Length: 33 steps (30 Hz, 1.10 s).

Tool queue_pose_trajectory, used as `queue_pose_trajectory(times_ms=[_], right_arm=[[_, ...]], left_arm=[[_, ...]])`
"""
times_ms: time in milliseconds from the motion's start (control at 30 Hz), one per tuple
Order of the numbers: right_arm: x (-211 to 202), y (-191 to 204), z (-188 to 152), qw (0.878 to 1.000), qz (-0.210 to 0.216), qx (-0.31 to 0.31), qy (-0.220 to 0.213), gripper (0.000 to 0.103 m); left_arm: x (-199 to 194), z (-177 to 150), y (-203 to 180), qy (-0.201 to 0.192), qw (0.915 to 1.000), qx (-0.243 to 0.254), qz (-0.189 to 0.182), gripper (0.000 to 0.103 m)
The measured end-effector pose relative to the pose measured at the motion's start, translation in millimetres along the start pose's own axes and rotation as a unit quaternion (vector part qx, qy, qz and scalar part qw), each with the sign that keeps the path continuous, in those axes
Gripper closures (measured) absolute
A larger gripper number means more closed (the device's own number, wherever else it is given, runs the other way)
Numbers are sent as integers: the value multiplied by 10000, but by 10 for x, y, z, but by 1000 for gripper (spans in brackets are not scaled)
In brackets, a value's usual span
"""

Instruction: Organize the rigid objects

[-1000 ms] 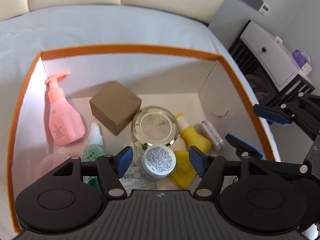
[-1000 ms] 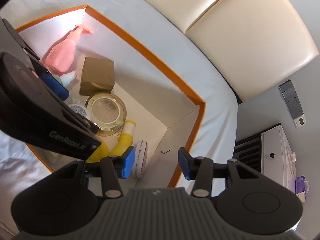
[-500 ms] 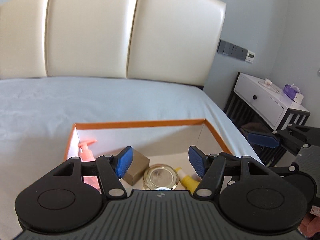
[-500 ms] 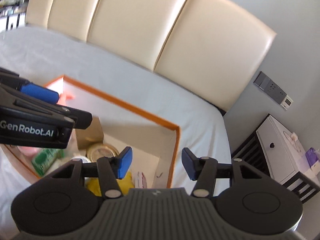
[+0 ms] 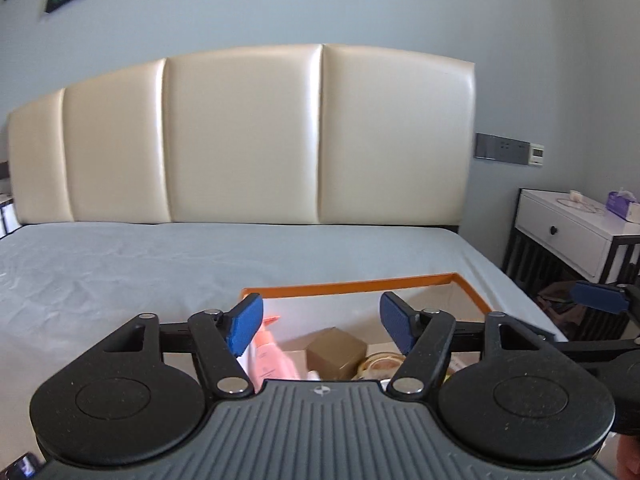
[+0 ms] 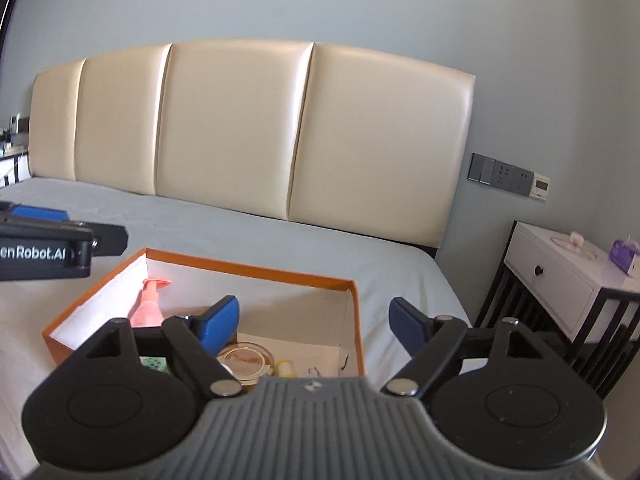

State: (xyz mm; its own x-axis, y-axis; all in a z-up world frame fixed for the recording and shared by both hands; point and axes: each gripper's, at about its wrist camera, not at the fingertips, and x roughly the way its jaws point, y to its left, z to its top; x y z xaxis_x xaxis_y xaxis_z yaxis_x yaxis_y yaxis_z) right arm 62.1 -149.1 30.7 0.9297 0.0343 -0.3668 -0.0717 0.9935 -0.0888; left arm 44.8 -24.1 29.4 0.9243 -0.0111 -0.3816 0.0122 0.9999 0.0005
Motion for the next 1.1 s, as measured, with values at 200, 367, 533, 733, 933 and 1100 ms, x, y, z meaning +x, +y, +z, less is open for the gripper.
queue_pose_trajectory(times_ms=[200, 367, 533, 733, 933, 1100], right_arm=[[-200, 81, -248, 9982, -224, 145, -539, 8], [-236, 139, -501, 9981, -212, 149, -560, 5], [-176, 130, -644, 9987, -119, 314, -395, 3], [-72, 131, -695, 9992, -38, 388, -126, 3], [-43, 104, -723, 9988, -24, 499, 13, 3], [-11, 89, -732, 9984, -20, 561, 109, 3]], left_arm=[[-131, -278, -6, -368, 9978, -90, 547, 9], [-180, -497, -76, -475, 9964, 151, 681, 9], [-127, -593, -38, -277, 9956, -29, 899, 0], [-79, -684, 39, 136, 9957, -286, 866, 0], [-35, -728, -16, 413, 9950, -154, 899, 0], [-26, -742, -2, 514, 9948, -181, 866, 0]])
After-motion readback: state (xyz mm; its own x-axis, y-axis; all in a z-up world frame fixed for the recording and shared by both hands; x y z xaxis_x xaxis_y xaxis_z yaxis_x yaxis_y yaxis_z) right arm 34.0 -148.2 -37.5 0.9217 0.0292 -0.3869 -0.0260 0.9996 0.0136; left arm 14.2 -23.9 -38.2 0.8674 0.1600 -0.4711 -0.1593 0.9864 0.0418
